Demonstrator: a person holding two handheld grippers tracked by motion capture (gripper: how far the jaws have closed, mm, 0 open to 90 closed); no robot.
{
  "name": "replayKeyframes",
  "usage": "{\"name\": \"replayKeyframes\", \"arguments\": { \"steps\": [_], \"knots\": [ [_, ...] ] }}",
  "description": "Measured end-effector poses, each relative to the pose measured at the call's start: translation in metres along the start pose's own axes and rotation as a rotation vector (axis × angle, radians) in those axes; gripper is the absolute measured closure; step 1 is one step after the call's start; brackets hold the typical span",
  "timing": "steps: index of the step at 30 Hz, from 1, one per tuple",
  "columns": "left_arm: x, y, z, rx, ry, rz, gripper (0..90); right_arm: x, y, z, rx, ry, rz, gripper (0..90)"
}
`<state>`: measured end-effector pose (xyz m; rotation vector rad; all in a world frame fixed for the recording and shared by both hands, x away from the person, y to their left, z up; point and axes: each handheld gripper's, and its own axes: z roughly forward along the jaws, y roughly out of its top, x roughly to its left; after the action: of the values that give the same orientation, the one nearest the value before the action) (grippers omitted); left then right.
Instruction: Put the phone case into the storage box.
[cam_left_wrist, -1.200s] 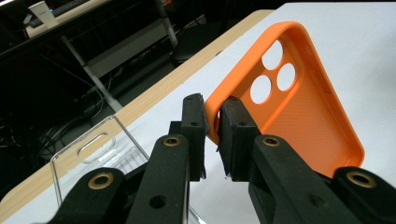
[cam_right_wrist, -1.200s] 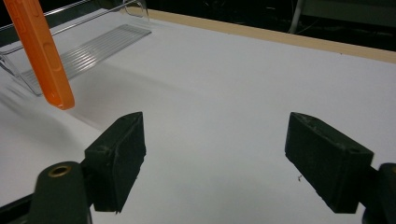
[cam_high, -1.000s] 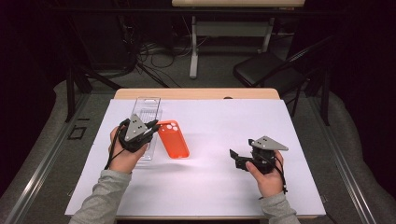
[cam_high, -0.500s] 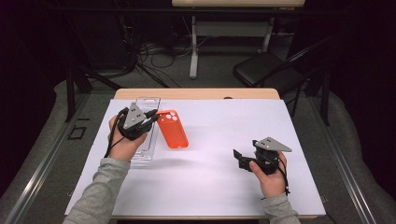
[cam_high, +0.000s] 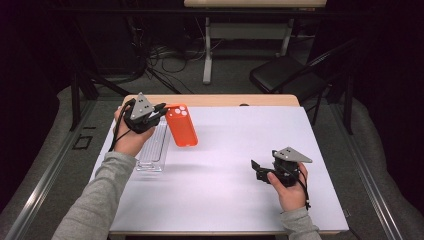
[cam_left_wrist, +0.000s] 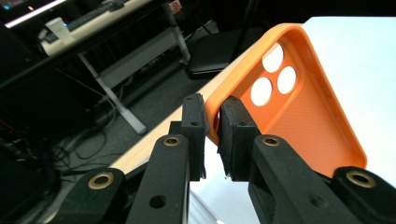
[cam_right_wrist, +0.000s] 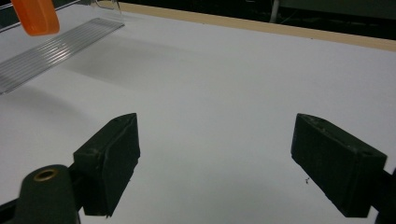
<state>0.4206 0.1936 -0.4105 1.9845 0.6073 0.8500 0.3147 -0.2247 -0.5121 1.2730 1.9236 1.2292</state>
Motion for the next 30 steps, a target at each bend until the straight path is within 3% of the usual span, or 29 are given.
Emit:
{"name": "replayKeyframes", "arguments": {
  "steps": [10, 18, 22, 30],
  "knots": [
    [0.021, 0.007, 0.007, -0.006, 0.03, 0.013, 81.0, 0.002, 0.0, 0.002, 0.002, -0.004, -0.003, 15.3],
    [0.039, 0.01, 0.013, -0.008, 0.081, 0.027, 81.0, 0.001, -0.001, 0.002, 0.005, -0.004, -0.002, 15.3],
    [0.049, 0.01, 0.016, 0.002, 0.095, 0.016, 81.0, 0.002, -0.001, 0.002, 0.005, -0.005, -0.004, 15.3],
    [0.064, 0.009, 0.022, 0.036, 0.121, 0.037, 81.0, 0.001, -0.001, 0.002, 0.004, -0.006, -0.002, 15.3]
  ]
}}
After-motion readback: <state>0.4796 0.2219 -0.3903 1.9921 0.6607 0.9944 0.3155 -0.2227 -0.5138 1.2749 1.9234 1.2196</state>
